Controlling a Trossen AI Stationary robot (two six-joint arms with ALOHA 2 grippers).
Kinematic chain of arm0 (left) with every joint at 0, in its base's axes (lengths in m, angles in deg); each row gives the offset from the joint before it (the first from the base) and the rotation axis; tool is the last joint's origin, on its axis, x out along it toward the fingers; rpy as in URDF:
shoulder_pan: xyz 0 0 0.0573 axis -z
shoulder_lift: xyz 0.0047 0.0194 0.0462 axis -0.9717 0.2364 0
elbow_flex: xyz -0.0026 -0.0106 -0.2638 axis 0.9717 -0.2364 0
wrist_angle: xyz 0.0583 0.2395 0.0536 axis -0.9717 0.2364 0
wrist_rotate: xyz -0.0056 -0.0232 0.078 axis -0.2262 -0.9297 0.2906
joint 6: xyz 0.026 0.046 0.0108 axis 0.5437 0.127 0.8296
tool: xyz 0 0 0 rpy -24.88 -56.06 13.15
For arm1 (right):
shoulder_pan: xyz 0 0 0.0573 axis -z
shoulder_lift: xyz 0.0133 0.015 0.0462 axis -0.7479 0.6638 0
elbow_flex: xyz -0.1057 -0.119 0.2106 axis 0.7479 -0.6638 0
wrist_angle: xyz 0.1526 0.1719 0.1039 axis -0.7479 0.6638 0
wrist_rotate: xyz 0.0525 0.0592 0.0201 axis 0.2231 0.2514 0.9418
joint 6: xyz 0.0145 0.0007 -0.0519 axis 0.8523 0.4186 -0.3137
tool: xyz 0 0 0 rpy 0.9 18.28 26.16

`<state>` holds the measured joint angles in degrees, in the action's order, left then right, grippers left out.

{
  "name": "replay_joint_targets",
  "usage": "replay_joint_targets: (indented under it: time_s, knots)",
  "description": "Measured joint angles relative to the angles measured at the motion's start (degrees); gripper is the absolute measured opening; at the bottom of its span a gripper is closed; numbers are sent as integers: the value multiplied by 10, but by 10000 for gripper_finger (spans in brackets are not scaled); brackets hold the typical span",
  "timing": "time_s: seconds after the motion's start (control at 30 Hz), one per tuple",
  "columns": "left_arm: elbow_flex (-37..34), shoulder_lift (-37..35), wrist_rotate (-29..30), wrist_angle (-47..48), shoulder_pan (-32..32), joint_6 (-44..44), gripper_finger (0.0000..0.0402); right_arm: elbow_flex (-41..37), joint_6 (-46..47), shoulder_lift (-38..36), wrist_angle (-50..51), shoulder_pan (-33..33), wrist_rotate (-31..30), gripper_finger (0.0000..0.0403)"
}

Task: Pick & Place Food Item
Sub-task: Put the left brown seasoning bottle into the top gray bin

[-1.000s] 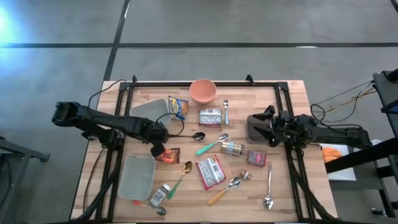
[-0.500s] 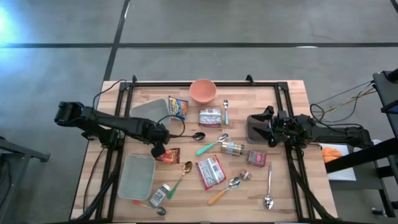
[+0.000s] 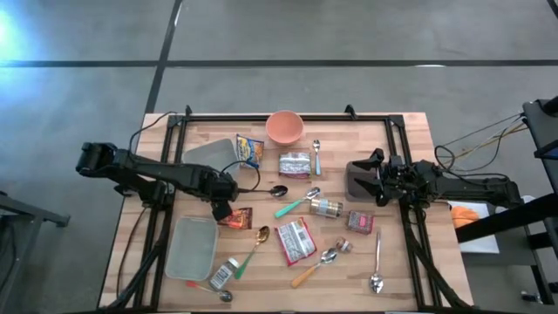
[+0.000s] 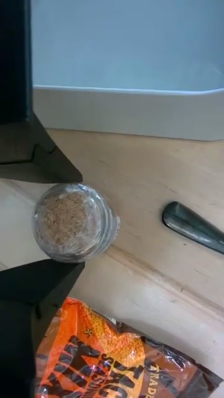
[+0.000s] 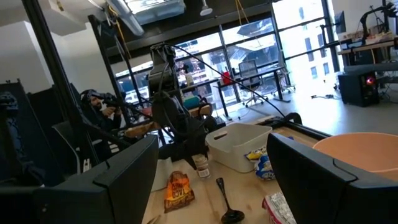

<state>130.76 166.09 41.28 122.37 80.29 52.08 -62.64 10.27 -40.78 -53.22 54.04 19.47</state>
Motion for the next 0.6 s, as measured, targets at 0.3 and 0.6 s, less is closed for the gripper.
replay_joint_targets:
  time_s: [0.3,0.6]
  knots:
    - [2,0,-21,-2,0,-1,159,0,0,0,0,0,0,296]
    - [19,1,-56,-4,0,-20,159,0,1,0,0,0,0,296]
